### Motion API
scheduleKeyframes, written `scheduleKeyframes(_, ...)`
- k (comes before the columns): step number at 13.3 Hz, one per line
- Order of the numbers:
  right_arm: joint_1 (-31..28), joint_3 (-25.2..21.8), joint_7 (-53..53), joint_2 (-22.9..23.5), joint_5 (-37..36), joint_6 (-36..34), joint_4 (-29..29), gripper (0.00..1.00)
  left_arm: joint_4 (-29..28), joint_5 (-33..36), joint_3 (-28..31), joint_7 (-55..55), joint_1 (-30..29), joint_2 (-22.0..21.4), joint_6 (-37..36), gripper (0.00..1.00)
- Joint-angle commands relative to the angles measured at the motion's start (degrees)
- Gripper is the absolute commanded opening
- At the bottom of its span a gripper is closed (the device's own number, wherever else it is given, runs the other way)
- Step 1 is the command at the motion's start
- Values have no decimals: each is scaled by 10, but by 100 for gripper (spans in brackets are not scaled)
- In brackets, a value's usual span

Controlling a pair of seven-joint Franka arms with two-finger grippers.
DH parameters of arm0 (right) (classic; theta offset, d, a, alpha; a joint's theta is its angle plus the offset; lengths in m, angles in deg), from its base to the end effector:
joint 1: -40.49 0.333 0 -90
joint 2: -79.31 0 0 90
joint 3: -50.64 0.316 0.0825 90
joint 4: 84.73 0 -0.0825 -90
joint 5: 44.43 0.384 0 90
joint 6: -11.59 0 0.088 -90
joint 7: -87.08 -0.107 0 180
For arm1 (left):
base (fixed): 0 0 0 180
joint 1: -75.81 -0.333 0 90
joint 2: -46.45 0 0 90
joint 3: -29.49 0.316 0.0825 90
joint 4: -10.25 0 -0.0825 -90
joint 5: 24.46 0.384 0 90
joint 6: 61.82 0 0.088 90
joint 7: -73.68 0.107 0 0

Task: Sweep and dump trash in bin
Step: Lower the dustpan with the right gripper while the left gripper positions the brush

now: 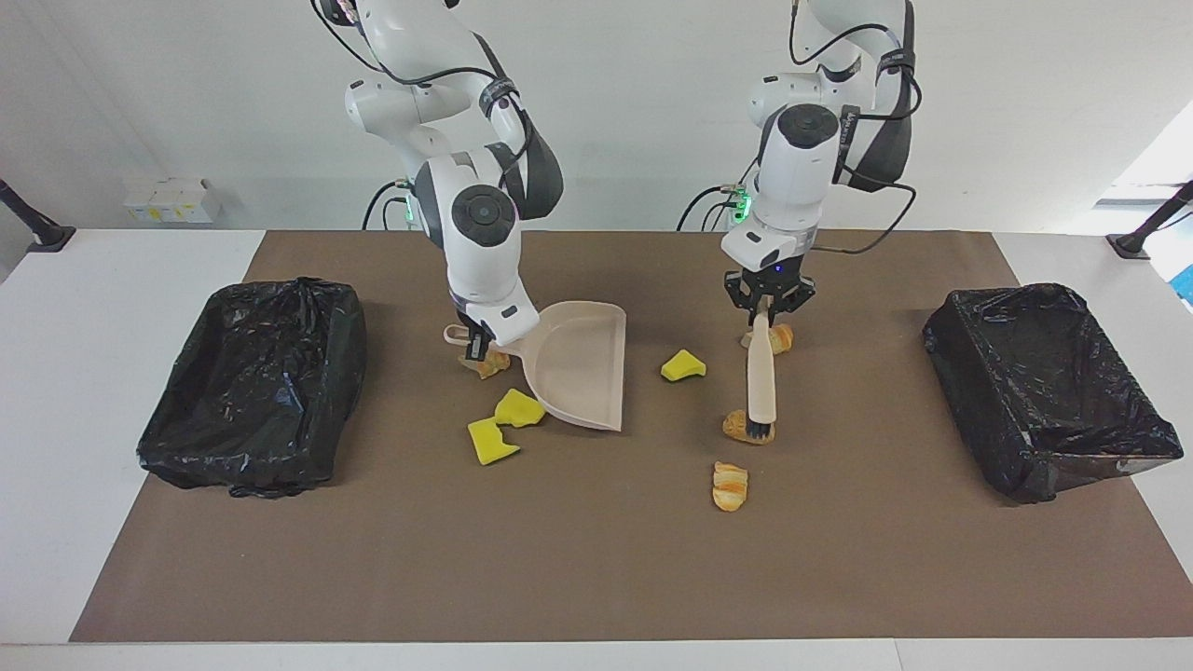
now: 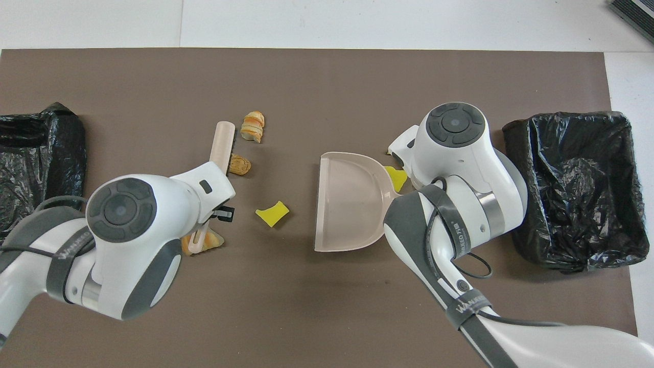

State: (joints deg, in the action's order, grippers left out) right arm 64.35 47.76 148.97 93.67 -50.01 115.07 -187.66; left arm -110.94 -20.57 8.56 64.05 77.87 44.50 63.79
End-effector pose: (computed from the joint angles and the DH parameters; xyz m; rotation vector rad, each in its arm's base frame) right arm 0.5602 0.2079 0.3916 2.2897 2.0919 -0.4084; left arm 0.5037 -0.2124 0.4383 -3.0713 0.4175 -0.1921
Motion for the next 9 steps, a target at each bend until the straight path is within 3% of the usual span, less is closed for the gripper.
scheduleKeyframes(1, 5, 1, -13, -12, -11, 6, -14, 0, 105, 50, -7, 29, -14, 115, 35, 0)
scheduleKeyframes(3, 26, 1, -32, -18, -11, 2, -22, 0, 175, 108, -5, 80, -17, 182, 32, 0)
scheduleKeyframes(6, 34, 1, -96, -13, -12, 9, -36, 0, 241, 119, -4, 203, -41, 239, 44, 0)
scheduleKeyframes(9, 49, 1, -116, -4, -12, 13, -37, 0, 240, 156, -2, 307, -54, 272, 113, 0)
